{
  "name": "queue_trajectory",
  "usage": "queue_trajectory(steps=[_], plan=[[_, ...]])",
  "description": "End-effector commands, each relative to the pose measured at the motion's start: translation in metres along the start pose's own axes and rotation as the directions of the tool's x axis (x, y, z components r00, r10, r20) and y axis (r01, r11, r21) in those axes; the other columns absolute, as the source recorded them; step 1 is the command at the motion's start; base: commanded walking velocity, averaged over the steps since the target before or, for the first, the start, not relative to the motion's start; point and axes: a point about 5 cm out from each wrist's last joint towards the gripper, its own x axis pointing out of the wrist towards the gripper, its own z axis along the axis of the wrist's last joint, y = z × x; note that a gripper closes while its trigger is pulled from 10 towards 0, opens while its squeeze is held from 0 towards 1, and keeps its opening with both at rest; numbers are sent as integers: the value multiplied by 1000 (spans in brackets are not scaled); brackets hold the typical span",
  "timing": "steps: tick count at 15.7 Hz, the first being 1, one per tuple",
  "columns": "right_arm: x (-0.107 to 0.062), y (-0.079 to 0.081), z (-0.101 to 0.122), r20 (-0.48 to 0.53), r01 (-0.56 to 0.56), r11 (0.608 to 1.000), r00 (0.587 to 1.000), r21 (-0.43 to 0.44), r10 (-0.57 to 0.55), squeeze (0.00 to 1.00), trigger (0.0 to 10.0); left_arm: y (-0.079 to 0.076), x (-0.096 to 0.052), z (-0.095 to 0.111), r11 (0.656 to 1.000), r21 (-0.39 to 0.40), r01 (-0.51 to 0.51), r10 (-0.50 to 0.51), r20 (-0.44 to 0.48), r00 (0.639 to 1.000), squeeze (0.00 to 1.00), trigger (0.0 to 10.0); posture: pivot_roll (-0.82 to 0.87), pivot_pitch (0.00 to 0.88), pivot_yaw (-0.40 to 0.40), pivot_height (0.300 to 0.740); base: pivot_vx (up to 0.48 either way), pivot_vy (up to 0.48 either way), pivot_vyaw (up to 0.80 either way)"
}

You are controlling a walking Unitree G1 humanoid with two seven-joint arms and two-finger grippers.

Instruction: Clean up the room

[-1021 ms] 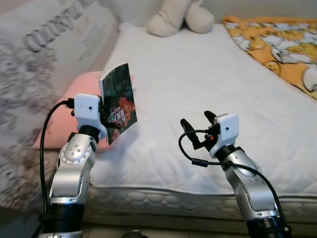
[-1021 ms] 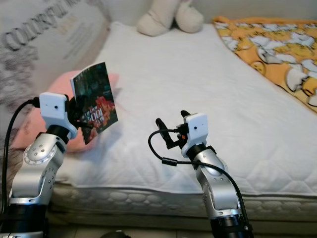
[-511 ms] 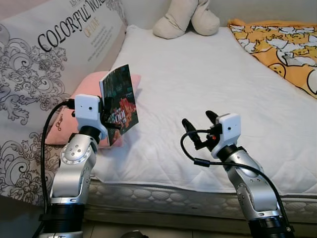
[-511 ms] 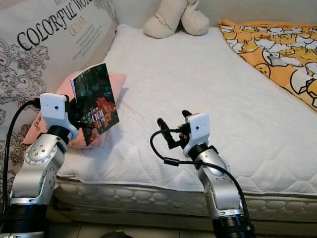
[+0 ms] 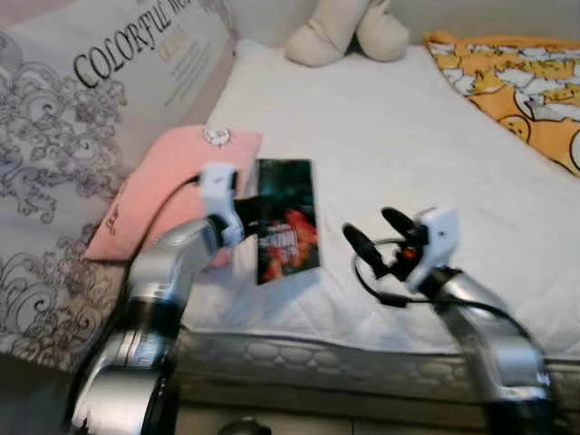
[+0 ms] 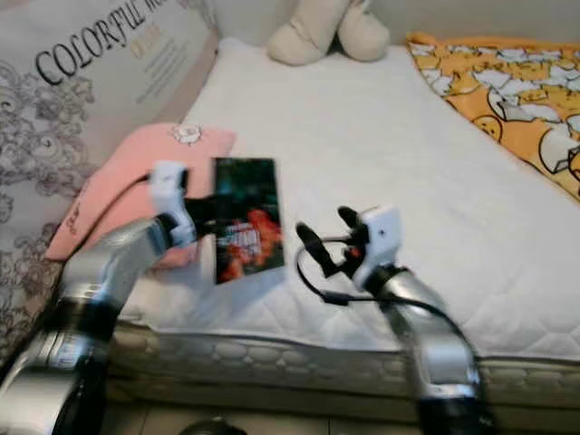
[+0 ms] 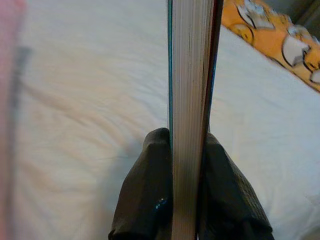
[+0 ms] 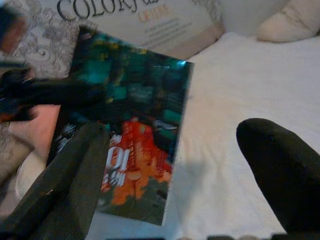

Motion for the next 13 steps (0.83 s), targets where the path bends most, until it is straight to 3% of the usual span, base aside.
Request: queue_trajectory(steps=[1, 2, 4, 6, 9, 13], plan=[[-4, 3, 3, -5, -43, 999, 999, 2, 43, 0, 10000, 1, 4, 11, 999, 31, 22, -23, 22, 999, 0, 10000, -96, 0, 86, 740, 0, 0, 0], [-14, 3, 4, -31, -76, 997, 997, -11, 76, 0, 10000, 6, 12, 9, 998, 68, 5, -2, -40, 999, 0, 10000, -128, 1, 107, 740, 0, 0, 0], [-32, 8, 3, -65, -97, 995, 993, 14, 98, 0, 10000, 8, 20, 6, 999, 37, -4, 8, -116, 993, 0, 10000, -166, 27, 123, 740, 0, 0, 0], [-42, 18, 0, -94, -111, 993, 989, 37, 114, 0, 10000, 12, 23, -2, 994, 102, -32, 49, -170, 984, 0, 10000, -201, 62, 133, 740, 0, 0, 0], [-50, 28, -3, -128, -137, 988, 981, 66, 145, 0, 10000, 19, 22, -4, 990, 104, -99, 115, -155, 981, 0, 10000, -223, 90, 129, 740, 0, 0, 0], [-50, 31, 0, -172, -153, 987, 972, 41, 158, 0, 10000, 27, 21, 7, 946, 264, -187, 224, -114, 968, 0, 10000, -231, 99, 117, 740, 0, 0, 0]])
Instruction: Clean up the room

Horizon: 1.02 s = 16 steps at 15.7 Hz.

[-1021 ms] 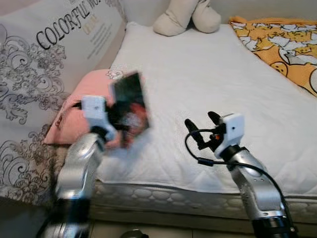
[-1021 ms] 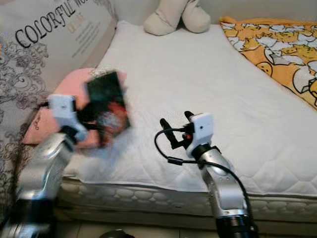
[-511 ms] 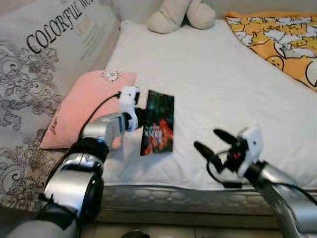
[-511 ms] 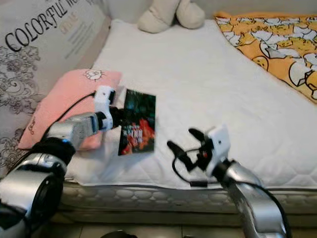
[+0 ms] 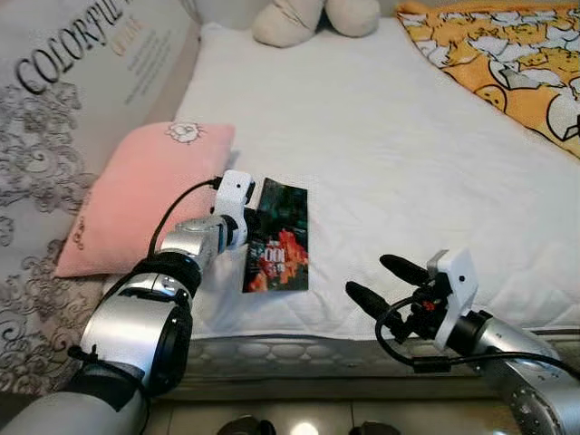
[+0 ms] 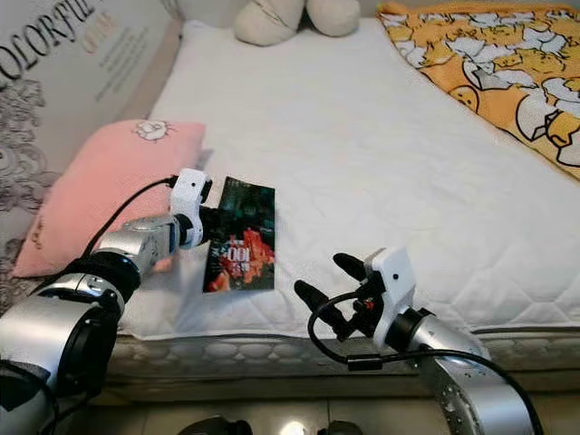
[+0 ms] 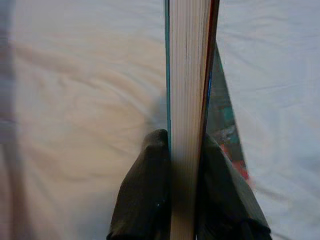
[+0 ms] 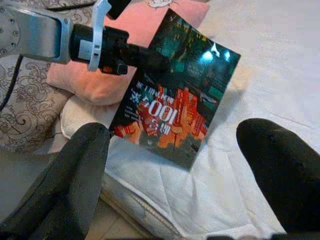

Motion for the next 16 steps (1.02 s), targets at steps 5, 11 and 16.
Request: queue_trajectory(steps=[5, 11, 16], plan=[[2, 0, 5, -23, -2, 1000, 1000, -31, 2, 0, 10000, 13, -6, 22, 992, 97, -81, 75, 59, 995, 0, 10000, -232, 101, 108, 740, 0, 0, 0], [5, -1, 1, -88, -14, 998, 996, -63, 8, 0, 10000, 10, -4, 25, 987, 142, -74, 65, 66, 996, 82, 10000, -238, 90, 103, 740, 0, 0, 0], [6, 0, 2, -87, -12, 998, 996, -68, 7, 0, 10000, 11, -5, 33, 981, 148, -123, 106, 113, 988, 1000, 10000, -238, 84, 105, 740, 0, 0, 0]])
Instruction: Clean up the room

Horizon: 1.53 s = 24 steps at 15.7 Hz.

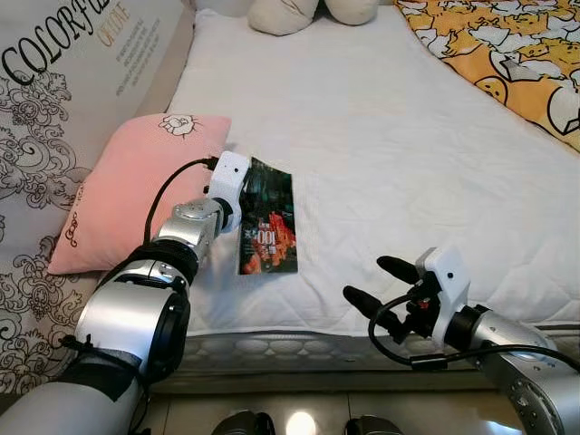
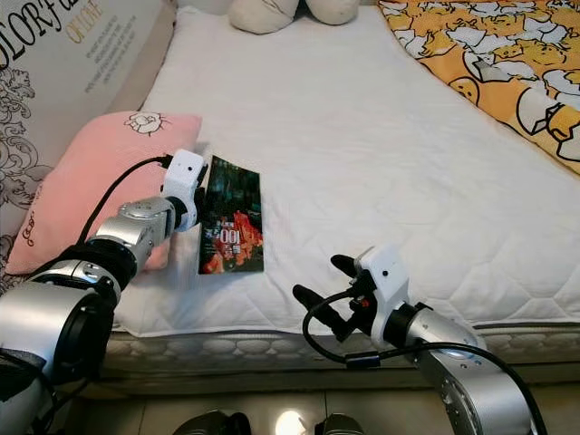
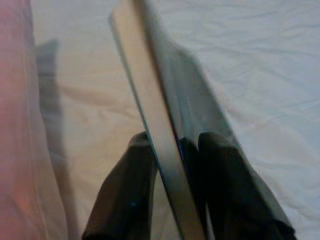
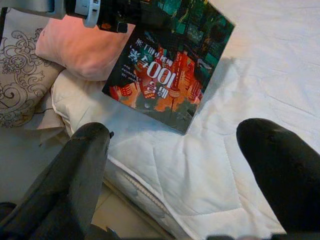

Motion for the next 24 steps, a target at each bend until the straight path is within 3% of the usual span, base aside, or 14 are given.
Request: queue_trajectory(steps=[1, 2, 3, 13, 17, 18, 19, 21, 22, 23, 24], plan=[[2, 1, 0, -8, 1, 1000, 1000, -10, -1, 0, 10000, 5, -1, 12, 999, 37, -33, 32, 40, 999, 1000, 10000, -237, 79, 107, 740, 0, 0, 0], [3, 2, 0, -7, -1, 1000, 1000, -9, 1, 0, 10000, 5, -1, 13, 998, 43, -37, 35, 50, 998, 137, 10000, -237, 79, 107, 740, 0, 0, 0], [3, 2, 0, -6, -2, 1000, 1000, -9, 2, 0, 10000, 5, -1, 14, 998, 48, -36, 34, 51, 998, 0, 10000, -237, 78, 107, 740, 0, 0, 0], [1, 1, 1, -6, 3, 1000, 1000, -11, -3, 0, 10000, 6, -1, 16, 988, 137, -77, 68, 74, 995, 0, 10000, -245, 87, 109, 740, 0, 0, 0], [8, 2, -1, 12, 47, 998, 999, -29, -47, 0, 10000, 6, -4, 23, 999, 41, -25, 17, 187, 982, 0, 10000, -213, 73, 110, 740, 0, 0, 0], [12, 0, -3, 22, 94, 995, 995, -35, -93, 0, 10000, 4, -5, 16, 999, -26, 19, -12, 235, 972, 0, 10000, -192, 61, 108, 740, 0, 0, 0], [18, -6, -5, 49, 188, 981, 981, -49, -186, 0, 10000, 4, -10, 0, 996, -91, 4, 25, 309, 951, 0, 10000, -164, 42, 103, 740, 0, 0, 0], [21, -13, -7, 68, 277, 960, 959, -47, -273, 0, 10000, -2, -16, -17, 993, -116, -5, 45, 351, 935, 0, 10000, -148, 31, 99, 740, 0, 0, 0], [22, -22, -7, 91, 371, 927, 926, -60, -365, 0, 10000, -8, -24, -32, 991, -133, -13, 61, 367, 928, 0, 10000, -138, 23, 91, 740, 0, 0, 0], [22, -32, -9, 120, 516, 852, 854, -86, -506, 0, 10000, -22, -45, -56, 995, -77, -58, 83, 374, 924, 0, 10000, -116, 5, 67, 740, 0, -480, 0], [24, -34, -10, 128, 551, 831, 832, -77, -540, 0, 10000, -25, -52, -62, 996, -56, -76, 91, 384, 919, 0, 10000, -111, 3, 63, 740, 0, -480, 0]])
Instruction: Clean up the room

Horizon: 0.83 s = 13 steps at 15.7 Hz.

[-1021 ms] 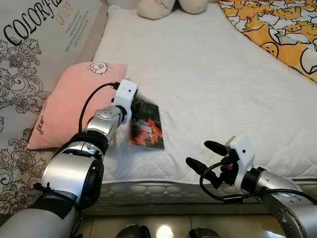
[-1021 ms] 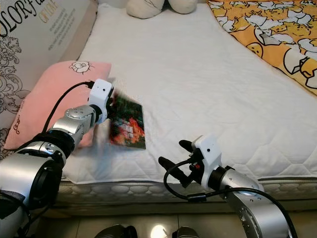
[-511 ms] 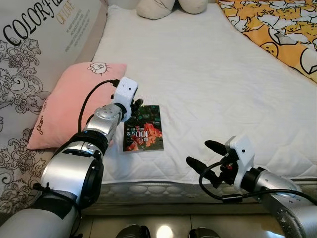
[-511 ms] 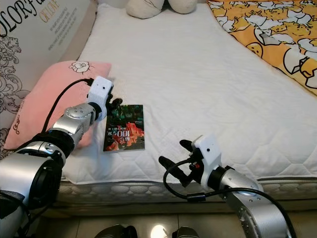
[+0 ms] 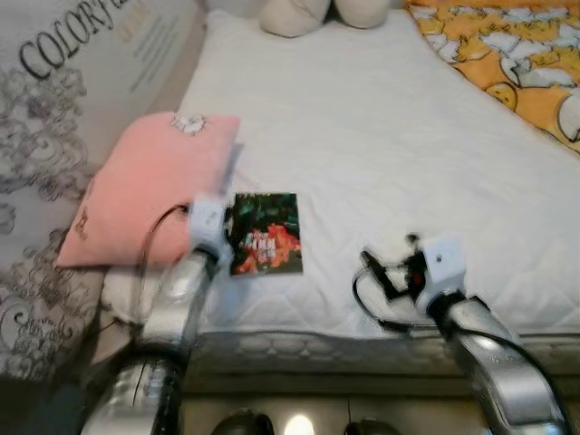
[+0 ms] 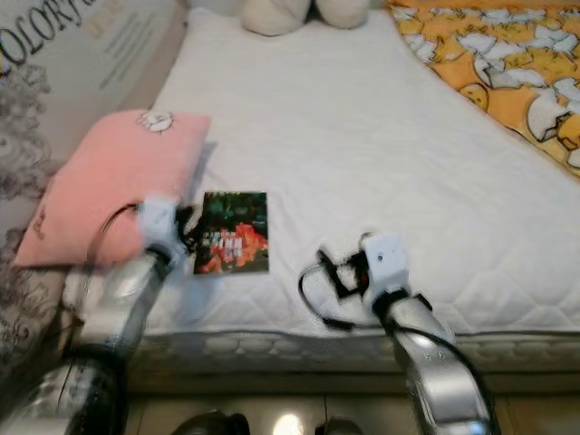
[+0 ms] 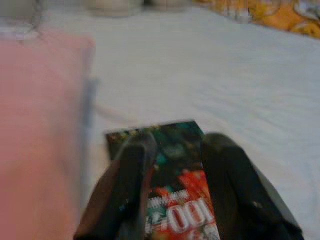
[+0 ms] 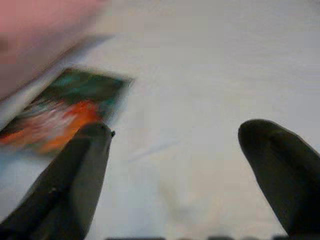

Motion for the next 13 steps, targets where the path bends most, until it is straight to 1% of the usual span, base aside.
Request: queue_trajectory(steps=[1, 2, 3, 4, 5, 6, 7, 9, 10, 12, 13], plan=[[4, 1, 0, 32, 51, 997, 998, -57, -49, 0, 10000, -1, -10, 5, 997, -28, -65, 66, 37, 997, 0, 10000, -103, 0, 55, 740, 0, -480, 0], [5, 2, -1, 46, 58, 996, 997, -62, -55, 0, 10000, 1, -17, 2, 994, -56, -96, 98, 33, 995, 0, 10000, -100, 0, 52, 740, 0, -480, 0], [5, 2, -1, 54, 60, 998, 997, -25, -59, 0, 10000, 1, -24, 2, 987, -97, -125, 128, 30, 991, 0, 10000, -92, 0, 46, 740, 0, -480, 0], [6, 0, -3, 67, 76, 996, 995, 51, -79, 0, 10000, 0, -32, 5, 979, -140, -147, 153, 29, 988, 0, 10000, -83, 0, 36, 740, 0, -480, 0], [5, -1, -6, 72, 85, 995, 993, 59, -90, 0, 10000, -1, -34, 7, 972, -185, -146, 156, 41, 987, 118, 10000, -78, 0, 29, 740, 0, -480, 0], [5, -3, -9, 67, 109, 991, 991, 79, -114, 1000, 10000, -4, -35, 10, 970, -202, -137, 149, 46, 988, 1000, 10000, -73, 0, 26, 740, 0, -480, 0], [6, -5, -11, 65, 132, 986, 988, 100, -139, 1000, 10000, -4, -34, 14, 973, -186, -135, 147, 49, 988, 1000, 10000, -71, 0, 26, 740, 0, -480, 0], [6, -4, -9, 94, 109, 988, 988, 113, -120, 1000, 10000, -7, -33, 19, 978, -173, -115, 123, 36, 992, 1000, 10000, -73, 0, 30, 740, 0, -480, 0], [7, -6, -7, 110, 114, 987, 986, 110, -126, 1000, 10000, -7, -32, 22, 977, -179, -113, 120, 25, 992, 1000, 10000, -77, 0, 43, 740, 0, -480, 0], [8, -7, -7, 111, 126, 986, 984, 108, -138, 1000, 10000, -8, -30, 21, 984, -146, -103, 106, 10, 994, 1000, 10000, -83, 0, 60, 740, 0, -480, 0], [7, -9, -8, 112, 139, 983, 982, 122, -153, 1000, 10000, -12, -29, 21, 988, -132, -79, 80, -2, 997, 1000, 10000, -87, 0, 69, 740, 0, -480, 0]])
